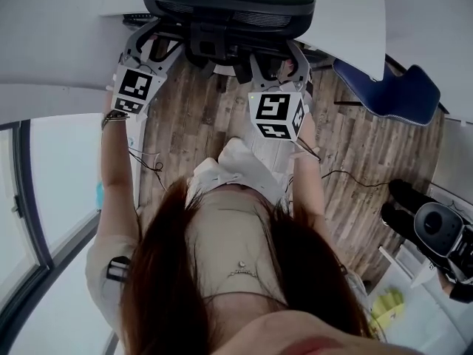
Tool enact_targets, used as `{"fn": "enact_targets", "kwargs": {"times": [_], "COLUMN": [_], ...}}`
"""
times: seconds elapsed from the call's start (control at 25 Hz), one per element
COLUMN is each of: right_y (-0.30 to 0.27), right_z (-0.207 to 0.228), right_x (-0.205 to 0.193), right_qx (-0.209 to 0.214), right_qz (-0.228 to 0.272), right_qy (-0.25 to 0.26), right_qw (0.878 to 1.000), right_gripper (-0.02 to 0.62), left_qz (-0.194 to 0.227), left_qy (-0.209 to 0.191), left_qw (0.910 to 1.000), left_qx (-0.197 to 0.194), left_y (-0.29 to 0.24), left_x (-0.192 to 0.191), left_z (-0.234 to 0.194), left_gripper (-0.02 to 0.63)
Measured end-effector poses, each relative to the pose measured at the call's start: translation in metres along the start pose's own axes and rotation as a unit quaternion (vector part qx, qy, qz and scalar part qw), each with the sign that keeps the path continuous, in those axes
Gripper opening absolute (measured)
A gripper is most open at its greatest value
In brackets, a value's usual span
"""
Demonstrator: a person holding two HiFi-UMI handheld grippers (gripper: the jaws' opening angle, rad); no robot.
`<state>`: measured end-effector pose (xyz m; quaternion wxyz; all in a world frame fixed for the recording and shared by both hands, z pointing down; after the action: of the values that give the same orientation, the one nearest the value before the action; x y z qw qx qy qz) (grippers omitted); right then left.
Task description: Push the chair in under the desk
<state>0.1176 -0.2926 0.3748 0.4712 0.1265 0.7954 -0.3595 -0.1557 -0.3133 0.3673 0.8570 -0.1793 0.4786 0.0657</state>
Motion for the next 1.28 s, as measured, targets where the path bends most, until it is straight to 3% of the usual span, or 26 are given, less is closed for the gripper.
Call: {"fn": "enact_targets", "kwargs": {"times": [1.28], "right_y": [-0.015], "right_z": [0.003], "right_x": [0.011], "right_qx": [0.001], "right_qz": [0.013], "right_qy": [0.011], "right_qw": [1.000], "right_gripper": [0.281], "left_qz": [0.005], "left_qy": [0.007], "left_qw": [0.9999], "left_qx": [0.008], "left_y": [-0.006], "left_x": [-0.004], "left_z": [-0.015], "left_gripper": [0.272]}}
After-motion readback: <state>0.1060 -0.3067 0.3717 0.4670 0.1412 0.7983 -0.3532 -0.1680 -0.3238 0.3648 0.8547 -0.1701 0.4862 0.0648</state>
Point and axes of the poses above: the fingertips, and each gripper's own axes: y backward along the fingers, z to its right, x out of its top, the point moved 10 cm from there along y, backward along the fingers, and after that the axes turned 14 degrees about x, right-handed, at the moved point
